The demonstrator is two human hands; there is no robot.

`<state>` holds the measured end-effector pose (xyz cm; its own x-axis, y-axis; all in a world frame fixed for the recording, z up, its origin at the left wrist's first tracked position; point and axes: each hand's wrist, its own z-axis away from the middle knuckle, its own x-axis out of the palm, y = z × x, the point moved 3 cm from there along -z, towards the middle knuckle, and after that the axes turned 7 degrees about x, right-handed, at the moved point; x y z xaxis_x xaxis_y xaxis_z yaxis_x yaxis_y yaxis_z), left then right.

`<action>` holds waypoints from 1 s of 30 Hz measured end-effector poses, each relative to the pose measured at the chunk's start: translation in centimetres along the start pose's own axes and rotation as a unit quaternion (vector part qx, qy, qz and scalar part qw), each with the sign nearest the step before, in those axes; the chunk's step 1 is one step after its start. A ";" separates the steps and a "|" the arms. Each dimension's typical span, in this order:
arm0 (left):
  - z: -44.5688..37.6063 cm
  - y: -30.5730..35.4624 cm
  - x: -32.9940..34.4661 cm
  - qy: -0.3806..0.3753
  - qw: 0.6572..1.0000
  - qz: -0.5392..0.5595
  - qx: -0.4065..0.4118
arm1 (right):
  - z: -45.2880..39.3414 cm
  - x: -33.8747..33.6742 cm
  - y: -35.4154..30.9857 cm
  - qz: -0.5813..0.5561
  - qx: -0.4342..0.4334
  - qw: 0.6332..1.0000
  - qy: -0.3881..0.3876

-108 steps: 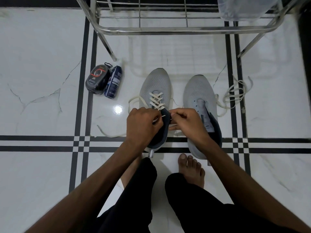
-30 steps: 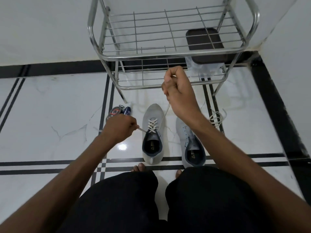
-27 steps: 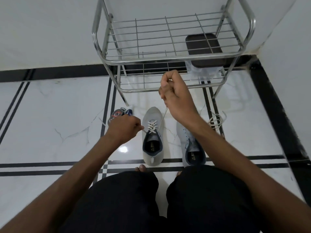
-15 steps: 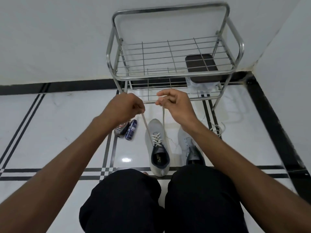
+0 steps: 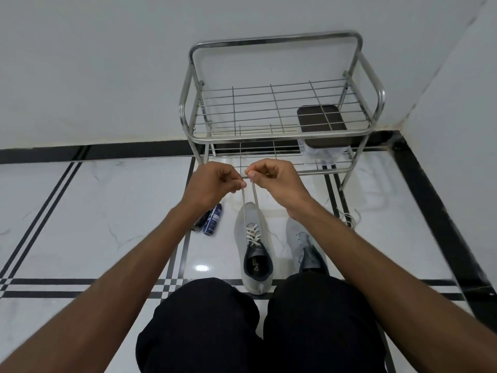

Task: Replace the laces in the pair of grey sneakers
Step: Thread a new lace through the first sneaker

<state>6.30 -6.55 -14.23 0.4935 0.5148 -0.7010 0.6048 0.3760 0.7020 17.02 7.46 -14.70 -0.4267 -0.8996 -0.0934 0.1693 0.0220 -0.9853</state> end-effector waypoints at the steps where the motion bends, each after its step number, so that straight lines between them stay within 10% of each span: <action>1: 0.0 0.0 0.1 0.000 1.000 0.007 0.006 | -0.1 0.0 0.1 0.002 0.001 1.000 0.002; 10: -0.2 -2.0 3.3 -0.019 0.961 0.276 -0.014 | -1.1 0.0 8.1 0.023 0.135 0.989 0.051; 21: -1.4 -11.3 12.9 0.087 0.883 0.412 -0.208 | -3.4 3.3 17.7 -0.010 0.194 0.970 -0.148; 30: 2.8 -16.8 17.5 -0.151 0.910 0.320 -0.218 | -4.8 0.0 19.7 -0.081 0.108 0.991 0.011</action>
<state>6.52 -6.08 -38.66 0.8465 0.5251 -0.0880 -0.1394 0.3781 0.9152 16.09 10.03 -34.82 -0.4823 -0.8740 0.0584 0.2822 -0.2181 -0.9342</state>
